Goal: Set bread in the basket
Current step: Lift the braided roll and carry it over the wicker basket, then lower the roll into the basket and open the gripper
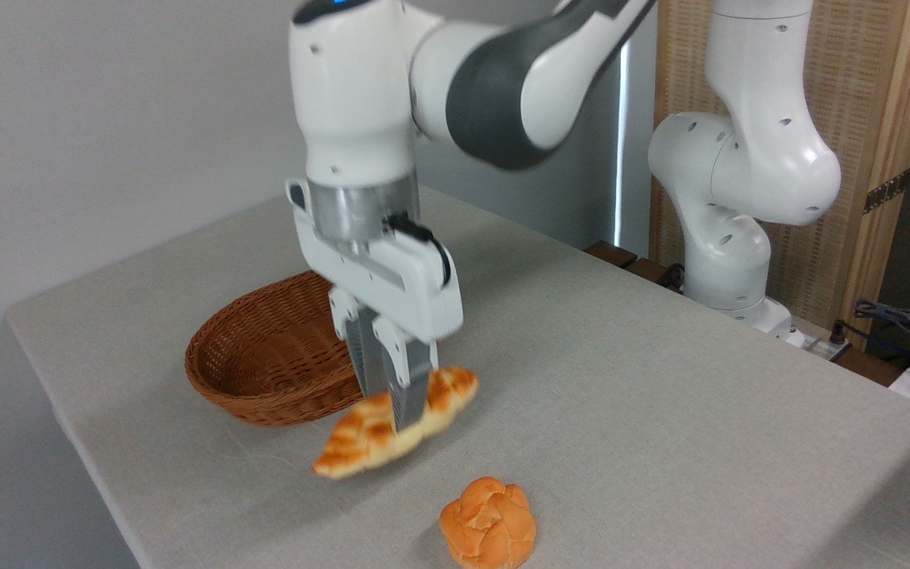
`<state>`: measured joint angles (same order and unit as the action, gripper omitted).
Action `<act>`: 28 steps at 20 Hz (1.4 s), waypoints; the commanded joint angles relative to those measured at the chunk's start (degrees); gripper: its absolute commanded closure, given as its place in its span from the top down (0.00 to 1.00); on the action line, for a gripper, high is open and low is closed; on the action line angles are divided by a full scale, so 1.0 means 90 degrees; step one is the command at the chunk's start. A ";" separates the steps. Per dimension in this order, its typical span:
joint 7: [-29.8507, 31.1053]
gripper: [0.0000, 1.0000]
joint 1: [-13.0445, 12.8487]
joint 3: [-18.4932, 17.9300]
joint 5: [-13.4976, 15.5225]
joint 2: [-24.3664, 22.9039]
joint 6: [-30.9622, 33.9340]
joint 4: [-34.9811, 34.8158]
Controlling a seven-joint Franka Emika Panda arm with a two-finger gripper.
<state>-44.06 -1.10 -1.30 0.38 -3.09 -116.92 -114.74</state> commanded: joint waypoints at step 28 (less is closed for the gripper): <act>0.2962 1.00 -0.0356 0.2322 -0.0364 0.1105 -0.0339 0.0854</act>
<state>-18.45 -3.96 19.95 -1.80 7.13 -120.04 -107.95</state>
